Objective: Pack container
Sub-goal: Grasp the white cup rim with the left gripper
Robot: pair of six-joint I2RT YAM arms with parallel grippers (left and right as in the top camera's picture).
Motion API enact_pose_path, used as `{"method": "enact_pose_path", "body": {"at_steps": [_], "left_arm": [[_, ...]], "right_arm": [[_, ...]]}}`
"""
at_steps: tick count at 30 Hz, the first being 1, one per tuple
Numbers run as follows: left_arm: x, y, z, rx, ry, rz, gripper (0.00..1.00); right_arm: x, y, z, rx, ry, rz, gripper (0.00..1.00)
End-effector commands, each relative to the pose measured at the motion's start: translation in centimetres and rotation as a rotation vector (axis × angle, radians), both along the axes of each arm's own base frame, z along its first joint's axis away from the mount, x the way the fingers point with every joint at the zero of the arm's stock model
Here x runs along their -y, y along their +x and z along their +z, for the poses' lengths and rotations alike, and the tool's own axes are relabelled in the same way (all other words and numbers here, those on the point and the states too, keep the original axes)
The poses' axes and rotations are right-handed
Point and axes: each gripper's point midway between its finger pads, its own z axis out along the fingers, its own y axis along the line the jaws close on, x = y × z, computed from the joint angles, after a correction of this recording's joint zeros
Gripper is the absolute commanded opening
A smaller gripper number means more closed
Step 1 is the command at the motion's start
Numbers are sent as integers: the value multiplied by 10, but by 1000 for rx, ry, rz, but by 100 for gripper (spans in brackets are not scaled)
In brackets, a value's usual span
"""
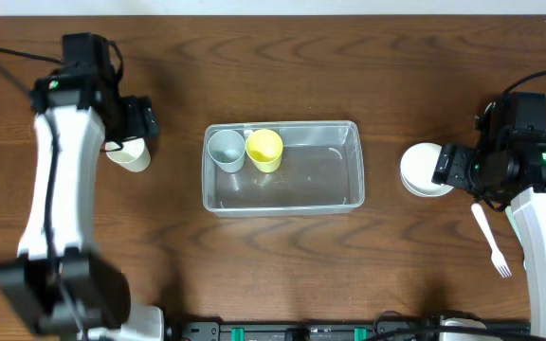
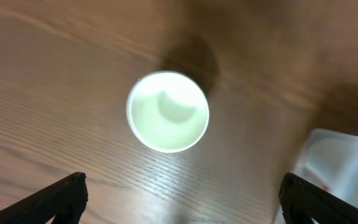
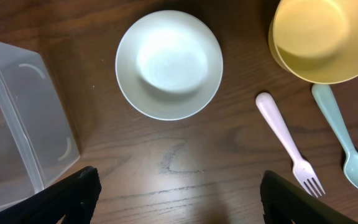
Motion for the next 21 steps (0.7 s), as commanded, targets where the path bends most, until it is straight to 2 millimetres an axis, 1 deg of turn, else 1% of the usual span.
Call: {"method": "enact_pose_path", "body": {"at_steps": [1, 2, 5, 8, 12, 14, 16, 21], "left_arm": [[9, 4, -33, -88, -75, 5, 98], [12, 5, -45, -118, -96, 3, 99], [14, 5, -66, -173, -114, 3, 99], [14, 4, -81, -213, -118, 5, 99], [14, 3, -96, -251, -123, 7, 99], [14, 2, -102, -268, -125, 8, 92], [15, 0, -106, -282, -126, 8, 80], [15, -1, -110, -292, -126, 8, 57]], "right_arm": [[3, -1, -1, -3, -11, 4, 84], [3, -1, -1, -3, -11, 4, 84], [3, -1, -1, -6, -11, 5, 84], [3, -1, -1, -6, -10, 4, 84], [3, -1, -1, -6, -10, 4, 84], [3, -1, -1, -6, -10, 4, 84], [3, -2, -1, -6, -10, 5, 84], [3, -3, -2, -13, -10, 5, 84]]}}
